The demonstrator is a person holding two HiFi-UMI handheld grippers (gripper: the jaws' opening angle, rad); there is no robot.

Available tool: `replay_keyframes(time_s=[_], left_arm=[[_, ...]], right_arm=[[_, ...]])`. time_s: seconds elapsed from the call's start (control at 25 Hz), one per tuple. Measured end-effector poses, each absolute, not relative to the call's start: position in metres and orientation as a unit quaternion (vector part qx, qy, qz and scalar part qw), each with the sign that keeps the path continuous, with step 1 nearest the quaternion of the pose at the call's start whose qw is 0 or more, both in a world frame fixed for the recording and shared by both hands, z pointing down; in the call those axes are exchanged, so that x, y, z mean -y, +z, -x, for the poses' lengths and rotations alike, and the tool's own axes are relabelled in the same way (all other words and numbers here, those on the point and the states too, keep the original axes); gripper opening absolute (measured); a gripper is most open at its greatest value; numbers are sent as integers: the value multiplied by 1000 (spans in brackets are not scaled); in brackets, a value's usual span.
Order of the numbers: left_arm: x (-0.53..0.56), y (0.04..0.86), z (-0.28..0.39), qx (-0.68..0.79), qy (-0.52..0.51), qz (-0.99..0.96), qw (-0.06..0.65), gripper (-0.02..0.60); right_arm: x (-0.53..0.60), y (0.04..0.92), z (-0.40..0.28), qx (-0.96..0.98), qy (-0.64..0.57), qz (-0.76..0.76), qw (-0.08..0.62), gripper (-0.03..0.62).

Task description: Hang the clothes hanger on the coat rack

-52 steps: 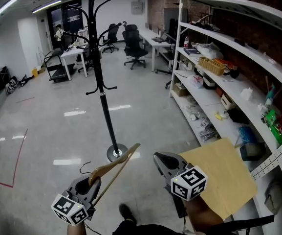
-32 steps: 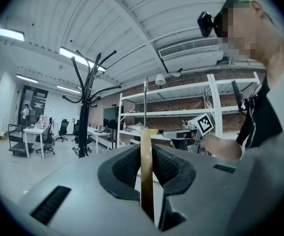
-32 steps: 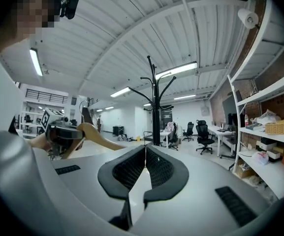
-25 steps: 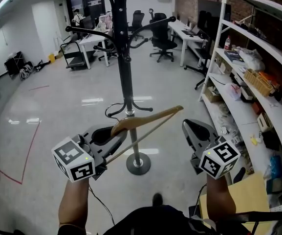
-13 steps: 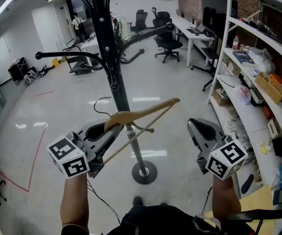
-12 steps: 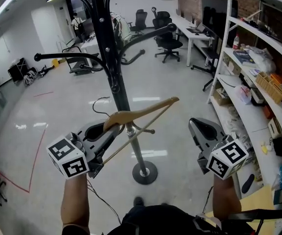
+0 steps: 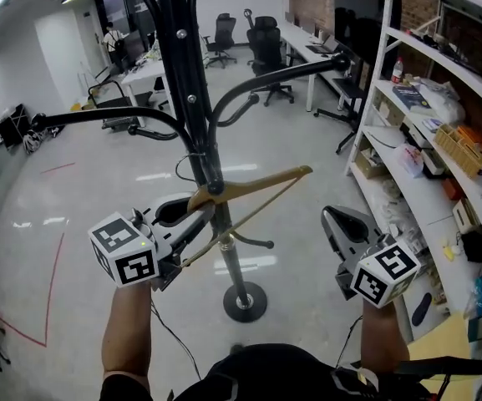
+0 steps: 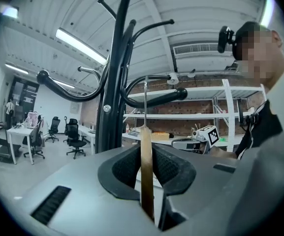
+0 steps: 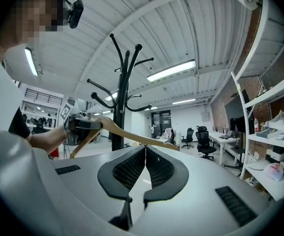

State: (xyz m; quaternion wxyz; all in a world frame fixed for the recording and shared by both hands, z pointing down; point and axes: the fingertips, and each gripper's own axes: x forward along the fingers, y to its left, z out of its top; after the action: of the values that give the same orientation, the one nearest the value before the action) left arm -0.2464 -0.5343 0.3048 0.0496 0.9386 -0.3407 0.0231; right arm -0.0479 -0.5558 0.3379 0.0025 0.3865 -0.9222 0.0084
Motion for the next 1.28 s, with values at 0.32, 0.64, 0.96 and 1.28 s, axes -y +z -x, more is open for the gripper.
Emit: replay_keyframes(time_s=[0.32, 0.64, 0.96, 1.28], left_arm=[[556, 316, 237, 292, 39, -954, 50, 52], [565, 325, 235, 280, 60, -957, 33, 52], [560, 331, 237, 261, 58, -963, 31, 52], [559, 331, 239, 276, 46, -960, 12, 54]], right_arm=[[569, 347, 45, 907, 16, -421, 11, 8], [578, 359, 46, 898, 30, -439, 14, 8], [579, 367, 51, 895, 38, -443, 20, 8], [574, 363, 54, 899, 34, -436, 24, 8]])
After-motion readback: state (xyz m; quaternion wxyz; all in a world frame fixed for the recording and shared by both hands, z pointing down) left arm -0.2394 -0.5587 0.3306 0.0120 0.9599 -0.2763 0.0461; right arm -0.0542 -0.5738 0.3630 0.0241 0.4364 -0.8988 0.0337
